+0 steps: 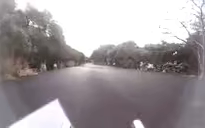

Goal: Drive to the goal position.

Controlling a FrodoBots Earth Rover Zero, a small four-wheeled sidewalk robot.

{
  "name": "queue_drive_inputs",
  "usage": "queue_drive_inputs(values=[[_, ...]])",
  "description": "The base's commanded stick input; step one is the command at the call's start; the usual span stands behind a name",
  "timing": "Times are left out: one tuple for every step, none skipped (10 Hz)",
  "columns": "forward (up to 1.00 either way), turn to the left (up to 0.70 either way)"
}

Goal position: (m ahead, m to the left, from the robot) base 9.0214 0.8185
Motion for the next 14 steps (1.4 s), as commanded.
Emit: queue_drive_inputs(values=[[1.00, 0.00], [1.00, 0.00], [1.00, 0.00], [1.00, 0.00], [1.00, 0.00], [1.00, 0.00], [1.00, 0.00], [1.00, 0.00], [1.00, 0.00], [1.00, 0.00], [1.00, 0.00], [1.00, 0.00], [1.00, 0.00], [1.00, 0.00]])
